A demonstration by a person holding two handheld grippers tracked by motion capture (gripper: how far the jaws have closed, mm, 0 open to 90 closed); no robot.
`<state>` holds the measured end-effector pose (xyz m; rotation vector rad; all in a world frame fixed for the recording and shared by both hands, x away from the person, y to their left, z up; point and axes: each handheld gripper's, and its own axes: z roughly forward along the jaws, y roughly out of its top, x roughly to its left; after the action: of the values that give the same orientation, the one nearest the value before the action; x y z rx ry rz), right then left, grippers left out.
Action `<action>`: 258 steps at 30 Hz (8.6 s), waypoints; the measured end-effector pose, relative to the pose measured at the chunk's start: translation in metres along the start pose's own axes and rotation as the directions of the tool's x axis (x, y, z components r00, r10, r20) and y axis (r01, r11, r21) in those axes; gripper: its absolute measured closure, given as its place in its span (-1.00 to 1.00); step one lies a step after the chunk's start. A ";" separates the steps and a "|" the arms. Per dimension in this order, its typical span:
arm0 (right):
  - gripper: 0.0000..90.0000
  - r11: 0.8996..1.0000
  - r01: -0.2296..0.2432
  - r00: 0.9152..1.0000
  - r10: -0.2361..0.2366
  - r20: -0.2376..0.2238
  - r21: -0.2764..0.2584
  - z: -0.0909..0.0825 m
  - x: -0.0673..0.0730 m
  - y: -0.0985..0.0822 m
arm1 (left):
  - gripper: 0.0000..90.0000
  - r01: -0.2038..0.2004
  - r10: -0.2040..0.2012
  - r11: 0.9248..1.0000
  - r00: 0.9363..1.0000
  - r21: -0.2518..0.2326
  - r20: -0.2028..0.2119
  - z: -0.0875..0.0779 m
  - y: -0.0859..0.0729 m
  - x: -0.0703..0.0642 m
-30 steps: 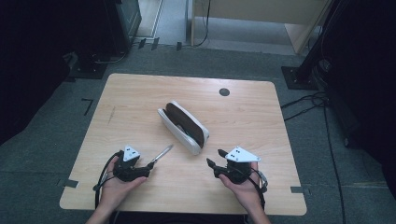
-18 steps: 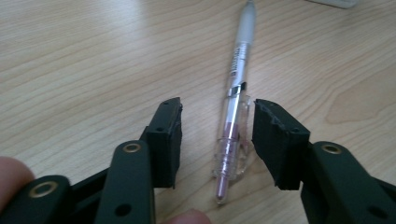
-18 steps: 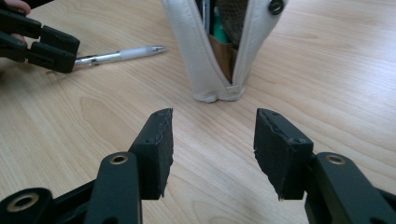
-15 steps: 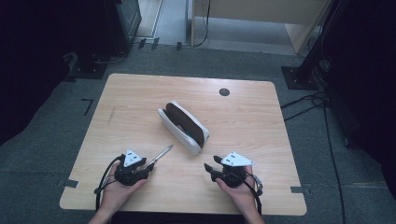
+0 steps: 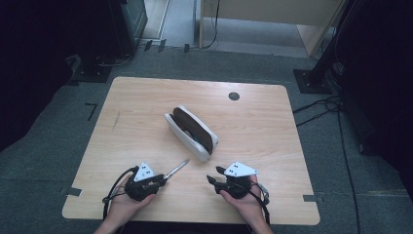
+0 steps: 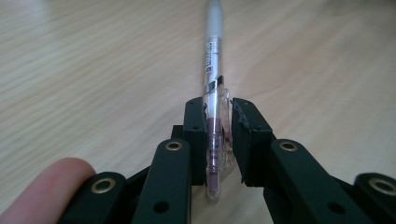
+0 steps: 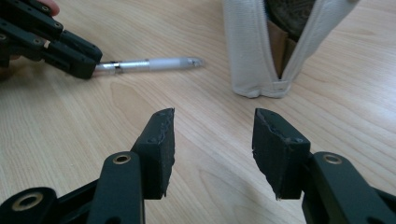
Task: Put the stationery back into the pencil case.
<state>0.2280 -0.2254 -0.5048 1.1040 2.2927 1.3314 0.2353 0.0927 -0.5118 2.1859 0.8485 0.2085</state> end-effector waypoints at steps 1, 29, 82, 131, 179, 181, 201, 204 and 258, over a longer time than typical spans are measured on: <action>0.09 1.000 -0.001 1.000 0.001 -0.004 0.004 0.001 0.001 0.000 | 0.72 -0.017 0.017 1.000 1.000 0.003 0.021 0.000 0.001 -0.002; 0.31 0.994 0.064 0.987 -0.051 -0.154 0.084 0.029 0.004 -0.001 | 0.49 -0.154 0.152 0.988 0.975 -0.004 0.160 0.005 -0.001 -0.010; 0.72 0.973 0.193 0.977 -0.178 -0.116 0.130 0.031 0.033 -0.004 | -0.80 0.137 -0.134 0.991 0.941 -0.014 -0.309 -0.018 -0.017 0.061; 0.81 0.984 0.171 0.985 -0.172 -0.020 -0.043 -0.025 0.035 0.038 | -0.79 0.141 -0.139 0.990 0.940 -0.017 -0.312 -0.018 -0.018 0.061; 0.81 0.982 0.155 0.985 -0.144 0.098 -0.104 -0.016 -0.007 0.116 | -0.79 0.141 -0.139 0.990 0.940 -0.017 -0.311 -0.018 -0.018 0.061; 0.81 0.983 0.161 0.983 -0.152 0.099 -0.089 -0.011 -0.008 0.118 | -0.79 0.141 -0.139 0.990 0.940 -0.017 -0.312 -0.018 -0.018 0.061; 0.80 0.988 0.152 0.982 -0.152 0.114 0.004 0.011 -0.015 0.133 | -0.79 0.141 -0.139 0.990 0.940 -0.018 -0.312 -0.018 -0.018 0.061; 0.80 0.988 0.156 0.981 -0.156 0.119 0.012 0.013 -0.015 0.134 | -0.79 0.141 -0.139 0.990 0.940 -0.018 -0.312 -0.018 -0.018 0.061; 0.74 0.994 0.103 0.988 -0.106 0.108 0.035 0.054 -0.021 0.143 | -0.79 0.141 -0.139 0.990 0.940 -0.017 -0.312 -0.018 -0.018 0.061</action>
<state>0.3412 -0.1656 -0.4189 1.0240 2.2640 1.1718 0.2657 0.1508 -0.5187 2.1173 1.1765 0.4923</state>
